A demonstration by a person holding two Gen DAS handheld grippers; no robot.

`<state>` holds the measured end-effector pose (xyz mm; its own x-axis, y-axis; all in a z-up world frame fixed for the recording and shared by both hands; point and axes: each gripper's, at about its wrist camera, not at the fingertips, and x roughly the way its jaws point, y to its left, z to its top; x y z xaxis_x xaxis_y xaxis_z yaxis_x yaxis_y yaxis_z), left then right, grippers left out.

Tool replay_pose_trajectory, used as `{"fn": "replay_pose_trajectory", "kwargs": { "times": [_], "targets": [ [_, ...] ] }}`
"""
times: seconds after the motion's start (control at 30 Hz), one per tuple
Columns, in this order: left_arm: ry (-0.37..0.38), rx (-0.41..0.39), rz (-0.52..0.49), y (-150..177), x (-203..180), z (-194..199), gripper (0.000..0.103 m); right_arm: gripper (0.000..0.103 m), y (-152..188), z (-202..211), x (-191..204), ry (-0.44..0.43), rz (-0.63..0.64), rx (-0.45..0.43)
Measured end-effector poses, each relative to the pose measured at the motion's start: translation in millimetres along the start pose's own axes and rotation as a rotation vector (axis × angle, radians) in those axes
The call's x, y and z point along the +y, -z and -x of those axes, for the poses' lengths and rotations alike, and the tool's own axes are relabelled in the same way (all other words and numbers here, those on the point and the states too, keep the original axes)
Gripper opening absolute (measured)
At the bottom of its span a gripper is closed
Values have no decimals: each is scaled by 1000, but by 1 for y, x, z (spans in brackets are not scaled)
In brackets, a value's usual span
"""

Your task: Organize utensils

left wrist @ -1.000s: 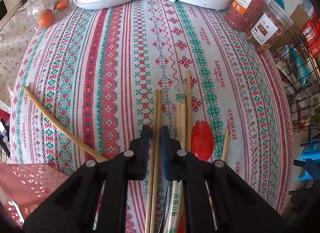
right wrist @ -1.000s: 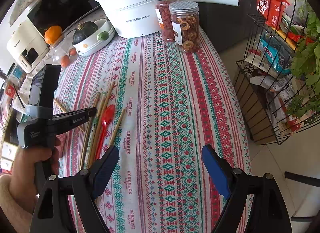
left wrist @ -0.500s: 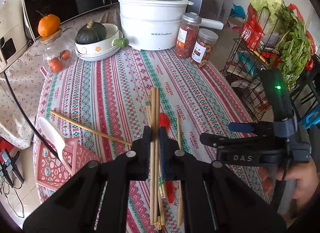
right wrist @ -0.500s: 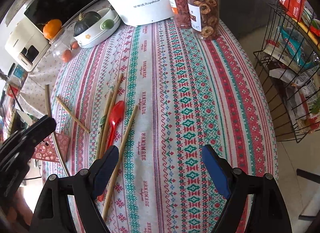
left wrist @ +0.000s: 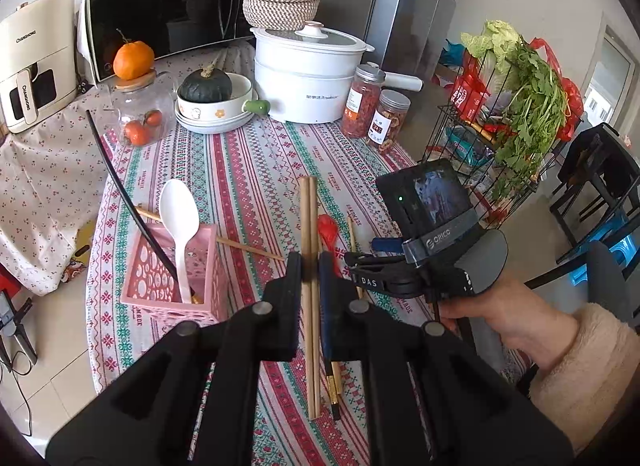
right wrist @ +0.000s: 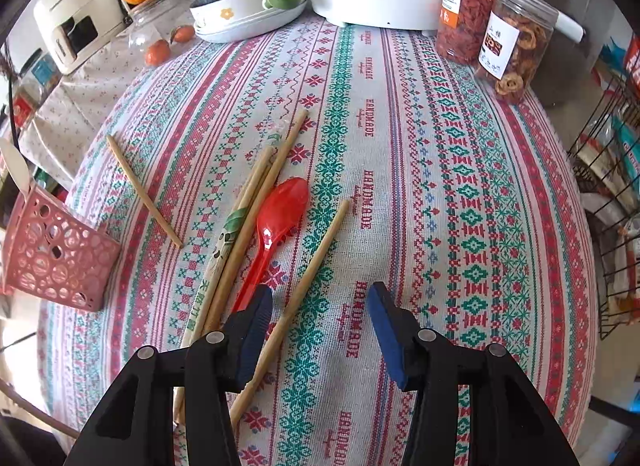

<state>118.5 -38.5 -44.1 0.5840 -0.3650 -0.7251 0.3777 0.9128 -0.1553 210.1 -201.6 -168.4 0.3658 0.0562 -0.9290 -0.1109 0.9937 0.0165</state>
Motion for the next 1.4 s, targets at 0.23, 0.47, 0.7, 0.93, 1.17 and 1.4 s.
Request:
{"fn": "replay_pose_trajectory", "kwargs": {
  "times": [0.23,0.47,0.7,0.93,1.17,1.4],
  "targets": [
    [4,-21,11,8,6,13,9,7,2,5,0,-69,-40,4],
    [18,-87,1,19,10,42,9,6,13,70,4,-119,-18,-169],
    [41,-191,15,22,12,75,8,6,34,135,4,-136,-24,-358],
    [67,-294,30,15,14,106,7,6,42,192,7,-166,-2,-499],
    [65,-377,53,5,22,129,5,6,45,241,15,-246,18,-613],
    [9,-449,62,-3,31,144,5,6,34,260,32,-330,28,-684]
  ]
}}
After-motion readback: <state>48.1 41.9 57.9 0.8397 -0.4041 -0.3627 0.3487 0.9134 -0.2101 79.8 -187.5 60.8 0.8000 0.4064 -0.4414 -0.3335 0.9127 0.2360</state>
